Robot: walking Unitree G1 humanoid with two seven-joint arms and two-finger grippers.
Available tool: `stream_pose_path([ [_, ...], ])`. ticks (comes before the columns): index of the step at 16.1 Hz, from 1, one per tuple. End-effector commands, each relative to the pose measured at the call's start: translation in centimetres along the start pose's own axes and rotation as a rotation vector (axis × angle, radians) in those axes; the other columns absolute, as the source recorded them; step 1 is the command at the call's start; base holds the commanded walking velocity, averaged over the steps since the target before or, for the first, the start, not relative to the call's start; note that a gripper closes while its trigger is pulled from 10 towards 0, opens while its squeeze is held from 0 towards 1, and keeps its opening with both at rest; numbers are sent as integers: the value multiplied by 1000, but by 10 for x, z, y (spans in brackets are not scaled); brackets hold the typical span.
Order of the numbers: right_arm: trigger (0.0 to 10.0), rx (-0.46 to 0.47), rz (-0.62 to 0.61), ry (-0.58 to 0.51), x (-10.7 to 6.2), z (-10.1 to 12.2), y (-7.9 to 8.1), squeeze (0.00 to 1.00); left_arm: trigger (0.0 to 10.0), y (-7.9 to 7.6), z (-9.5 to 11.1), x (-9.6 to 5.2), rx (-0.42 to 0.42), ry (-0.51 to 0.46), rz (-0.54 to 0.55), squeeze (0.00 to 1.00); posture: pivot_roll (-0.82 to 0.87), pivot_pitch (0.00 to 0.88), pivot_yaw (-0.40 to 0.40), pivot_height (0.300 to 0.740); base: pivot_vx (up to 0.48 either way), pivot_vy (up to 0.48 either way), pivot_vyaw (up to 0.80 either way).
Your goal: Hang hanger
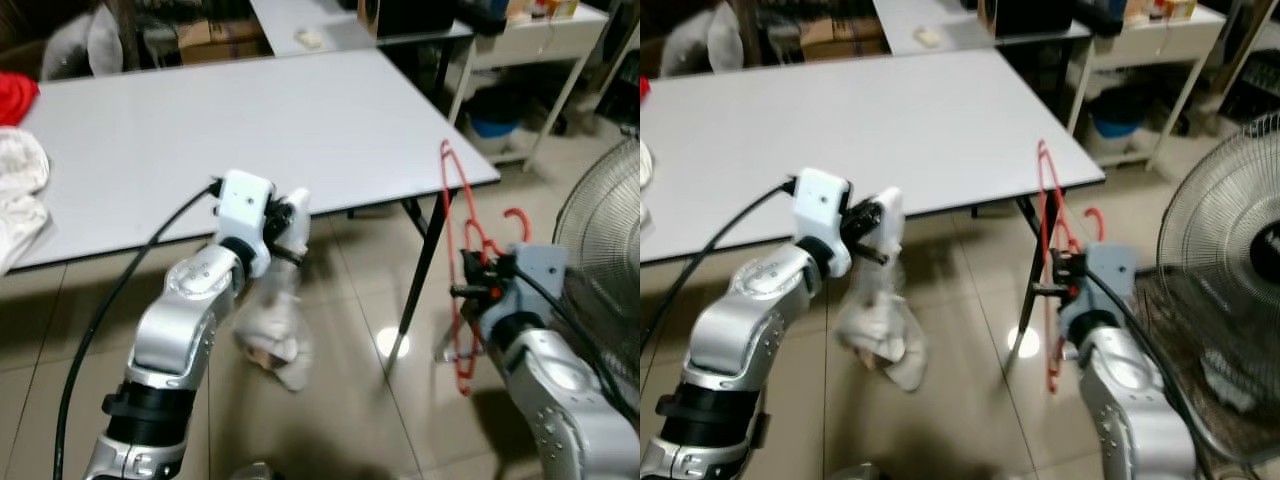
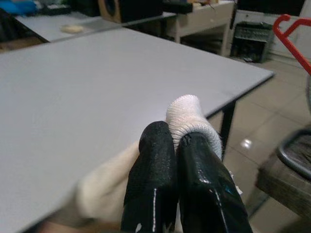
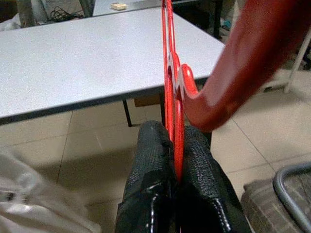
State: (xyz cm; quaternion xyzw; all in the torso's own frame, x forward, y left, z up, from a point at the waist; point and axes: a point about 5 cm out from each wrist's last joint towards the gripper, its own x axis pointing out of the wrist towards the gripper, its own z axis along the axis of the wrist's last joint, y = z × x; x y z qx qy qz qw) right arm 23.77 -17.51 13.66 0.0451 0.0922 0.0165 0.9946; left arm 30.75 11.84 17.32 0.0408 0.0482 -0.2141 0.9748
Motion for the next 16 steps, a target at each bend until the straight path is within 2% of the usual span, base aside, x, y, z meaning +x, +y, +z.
stream_pose_path([
  [1,10000,2,17,-11,0,1,5,0,10000,8,8,-2,20,-30,23,0,-46,36,19,740,326,0,0],
  [12,10000,-18,51,-4,1,-1,9,0,10000,9,8,2,18,-42,30,0,-56,4,12,740,328,0,0],
  [14,10000,-53,79,16,0,-2,10,0,10000,9,7,1,15,-44,36,0,-58,4,3,740,330,0,0],
  [16,10000,-108,115,32,0,-2,13,0,10000,9,6,0,14,-47,44,0,-57,5,-1,740,330,0,675],
])
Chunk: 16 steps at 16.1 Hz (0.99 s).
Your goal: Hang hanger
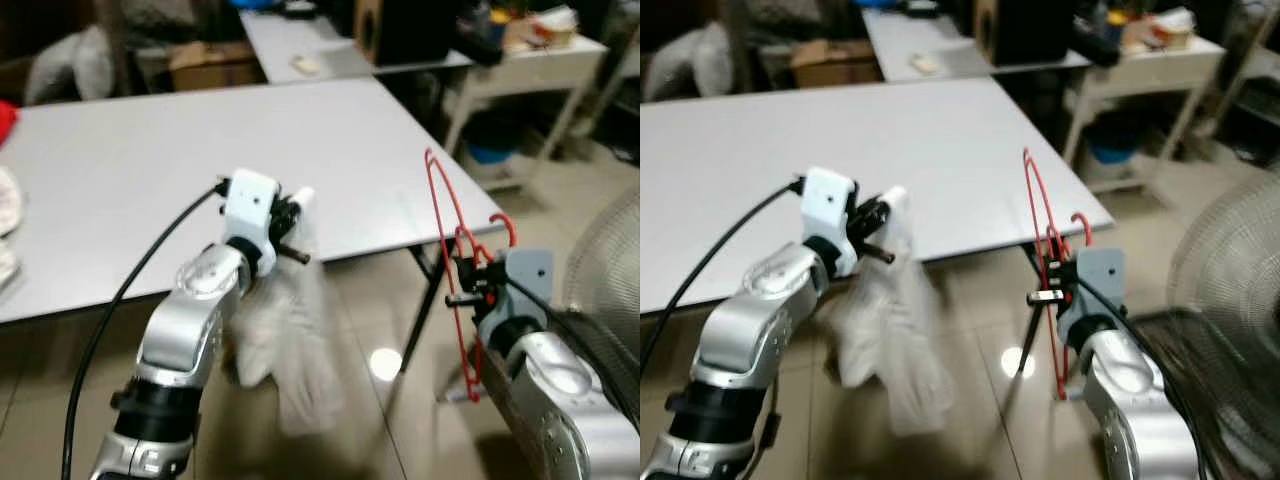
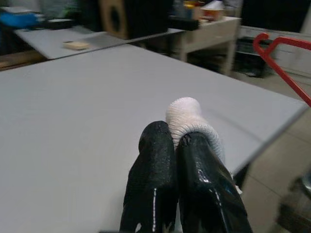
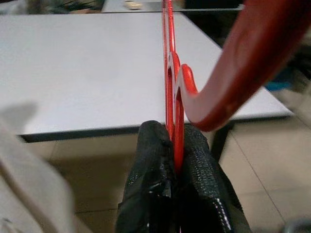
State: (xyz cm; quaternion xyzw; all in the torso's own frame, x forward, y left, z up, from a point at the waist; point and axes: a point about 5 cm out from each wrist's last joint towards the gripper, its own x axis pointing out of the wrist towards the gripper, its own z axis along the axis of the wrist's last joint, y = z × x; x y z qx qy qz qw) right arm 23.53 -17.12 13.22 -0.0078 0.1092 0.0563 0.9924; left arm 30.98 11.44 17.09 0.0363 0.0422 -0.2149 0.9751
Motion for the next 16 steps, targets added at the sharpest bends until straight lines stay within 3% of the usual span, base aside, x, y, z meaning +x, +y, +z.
stream_pose_path([
  [1,10000,-13,43,-4,2,2,10,0,10000,13,9,-4,22,-34,45,0,-54,6,-1,740,326,0,800],
  [6,10000,20,23,-14,-1,0,7,0,10000,14,10,-1,29,-37,44,0,-60,3,11,740,329,0,160],
  [13,10000,-13,33,-27,3,4,1,0,10000,16,21,14,47,-69,30,0,-64,0,15,740,328,0,0],
  [16,10000,-65,93,-32,4,10,-3,0,10000,17,22,16,48,-73,37,0,-61,0,3,740,328,0,0],
])
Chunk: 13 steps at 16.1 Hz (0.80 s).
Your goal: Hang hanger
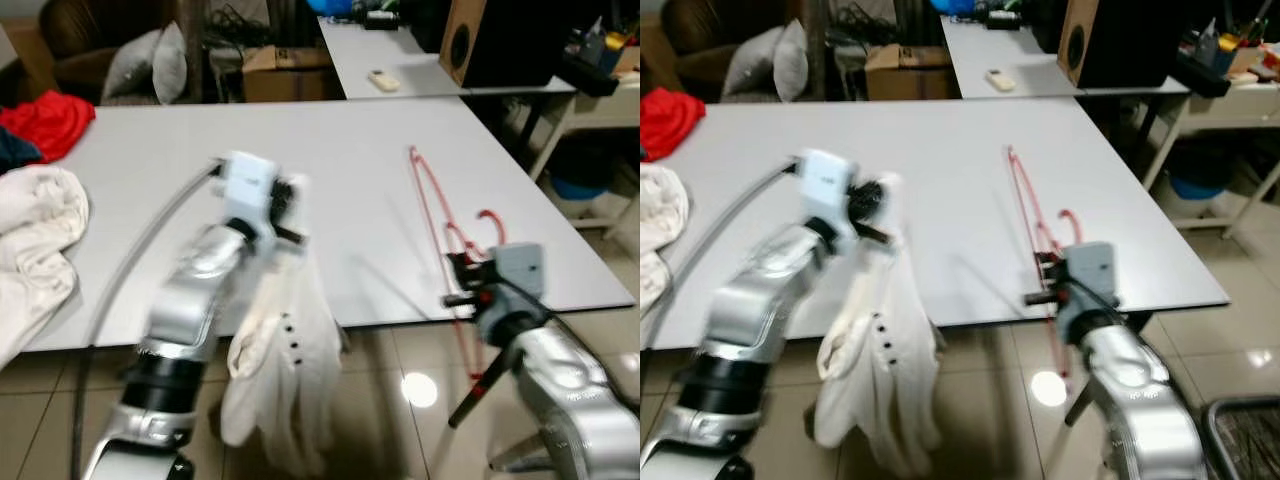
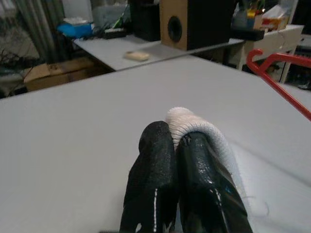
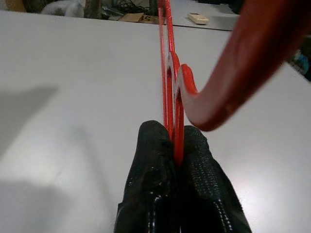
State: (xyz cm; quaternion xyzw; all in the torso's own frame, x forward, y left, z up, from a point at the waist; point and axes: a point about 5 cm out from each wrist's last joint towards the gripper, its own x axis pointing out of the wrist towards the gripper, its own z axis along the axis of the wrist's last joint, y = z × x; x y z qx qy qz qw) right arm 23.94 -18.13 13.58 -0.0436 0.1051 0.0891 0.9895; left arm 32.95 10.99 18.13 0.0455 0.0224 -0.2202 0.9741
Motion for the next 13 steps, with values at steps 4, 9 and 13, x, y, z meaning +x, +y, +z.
stream_pose_path([
  [4,10000,-89,154,-28,-4,20,-9,0,10000,23,20,10,40,-60,59,0,-64,0,4,740,329,0,0],
  [9,10000,-212,338,9,-34,40,-38,0,10000,39,42,40,48,-32,80,0,-79,0,20,740,197,0,0],
  [13,10000,-233,602,36,-68,66,-42,0,10000,51,83,65,100,-87,50,0,-92,0,39,740,0,0,0],
])
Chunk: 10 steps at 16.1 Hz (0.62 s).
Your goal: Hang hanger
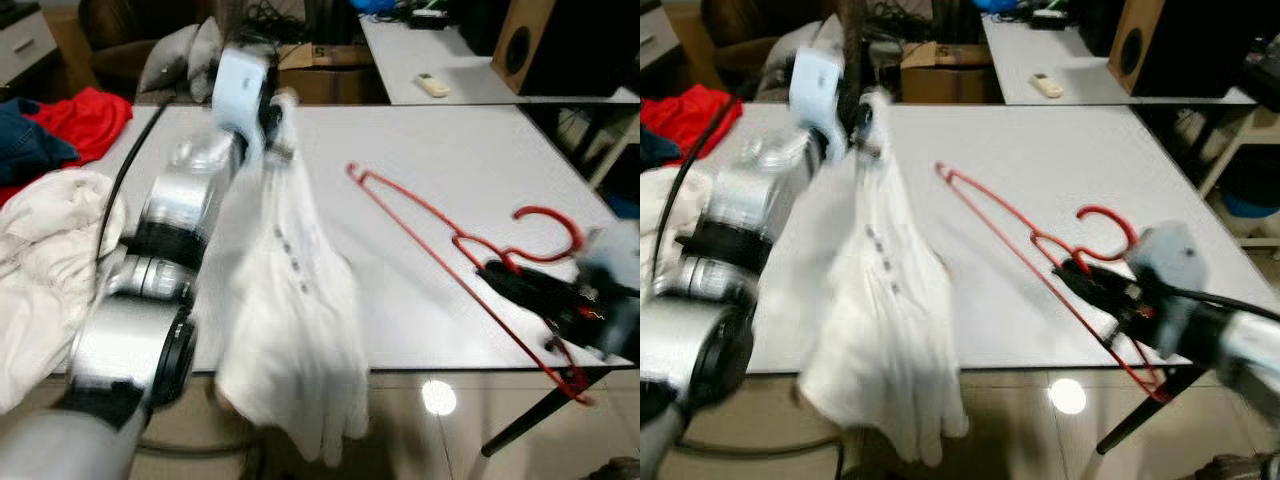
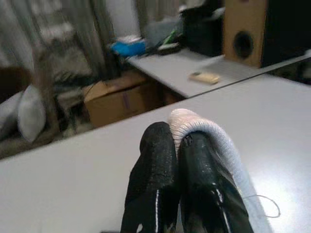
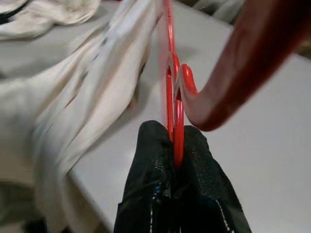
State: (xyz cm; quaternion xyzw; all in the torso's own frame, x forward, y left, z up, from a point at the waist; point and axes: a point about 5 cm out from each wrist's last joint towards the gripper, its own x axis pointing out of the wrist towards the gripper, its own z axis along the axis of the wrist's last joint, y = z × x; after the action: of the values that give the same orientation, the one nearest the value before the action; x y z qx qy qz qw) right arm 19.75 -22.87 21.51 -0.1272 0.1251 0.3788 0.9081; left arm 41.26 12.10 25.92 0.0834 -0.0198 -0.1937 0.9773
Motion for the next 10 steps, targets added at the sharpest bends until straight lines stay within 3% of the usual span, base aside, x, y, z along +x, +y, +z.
stream_pose_path([
  [1,10000,-12,65,-12,-4,8,4,0,10000,2,10,3,26,-26,-14,0,-95,0,43,740,0,0,0],
  [4,10000,-15,189,-20,-4,21,10,0,10000,10,22,7,61,-42,-23,0,-95,0,45,740,0,0,0],
  [6,10000,-26,249,27,7,19,13,0,10000,2,40,11,59,-96,-126,0,-95,0,48,740,0,0,0],
  [9,10000,-95,236,127,24,10,5,0,10000,-5,54,10,28,-149,-255,0,-95,0,55,740,0,0,0],
  [10,10000,-111,246,134,35,10,1,0,10000,-5,63,8,-22,-189,-316,0,-91,0,47,740,0,0,0],
])
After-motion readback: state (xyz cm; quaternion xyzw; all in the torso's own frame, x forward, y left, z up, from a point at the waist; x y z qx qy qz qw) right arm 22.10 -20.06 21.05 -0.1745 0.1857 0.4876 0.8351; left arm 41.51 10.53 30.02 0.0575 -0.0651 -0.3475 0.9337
